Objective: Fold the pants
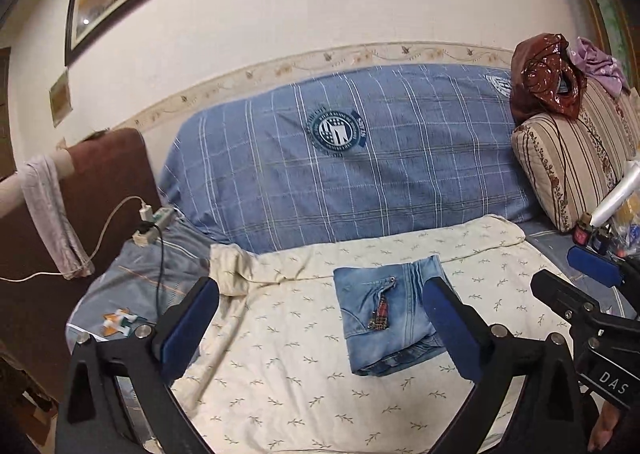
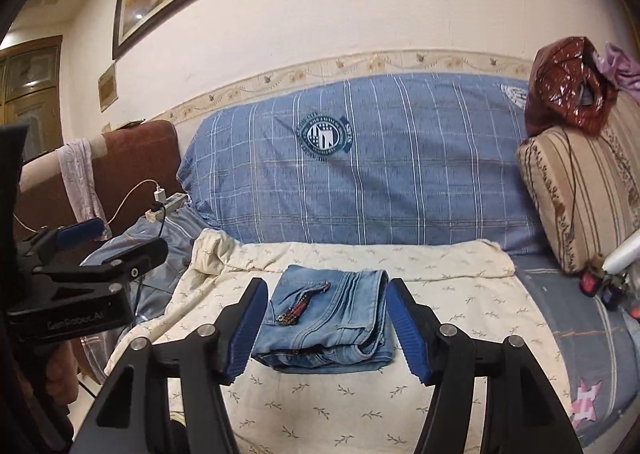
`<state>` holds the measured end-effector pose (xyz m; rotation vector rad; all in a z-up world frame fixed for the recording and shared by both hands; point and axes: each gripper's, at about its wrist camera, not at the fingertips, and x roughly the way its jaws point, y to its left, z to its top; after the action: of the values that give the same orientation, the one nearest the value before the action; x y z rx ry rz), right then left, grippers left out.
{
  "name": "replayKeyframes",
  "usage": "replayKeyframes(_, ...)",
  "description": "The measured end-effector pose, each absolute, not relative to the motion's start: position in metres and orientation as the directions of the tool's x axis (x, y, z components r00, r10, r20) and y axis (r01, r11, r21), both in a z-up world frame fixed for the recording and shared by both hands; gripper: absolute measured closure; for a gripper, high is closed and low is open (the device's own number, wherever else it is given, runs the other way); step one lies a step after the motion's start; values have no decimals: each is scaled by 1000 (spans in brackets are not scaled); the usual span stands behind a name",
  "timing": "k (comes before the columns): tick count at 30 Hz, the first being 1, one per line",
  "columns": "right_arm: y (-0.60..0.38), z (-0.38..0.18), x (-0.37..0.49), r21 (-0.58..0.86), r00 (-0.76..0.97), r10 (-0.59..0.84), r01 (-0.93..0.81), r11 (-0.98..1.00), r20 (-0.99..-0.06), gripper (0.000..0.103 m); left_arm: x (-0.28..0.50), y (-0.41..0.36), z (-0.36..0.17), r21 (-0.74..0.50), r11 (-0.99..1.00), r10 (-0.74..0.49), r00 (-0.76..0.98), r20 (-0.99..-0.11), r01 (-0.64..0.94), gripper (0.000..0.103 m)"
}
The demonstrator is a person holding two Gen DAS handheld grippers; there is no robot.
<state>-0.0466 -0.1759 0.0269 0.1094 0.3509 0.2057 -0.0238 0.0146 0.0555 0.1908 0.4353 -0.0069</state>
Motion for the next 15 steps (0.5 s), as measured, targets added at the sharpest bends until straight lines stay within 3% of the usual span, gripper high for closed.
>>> replayKeyframes(15,-153,26,-53,52,929,181,-174,983,-323,38,-33,26,59,145,988,23,900,-436,45,1)
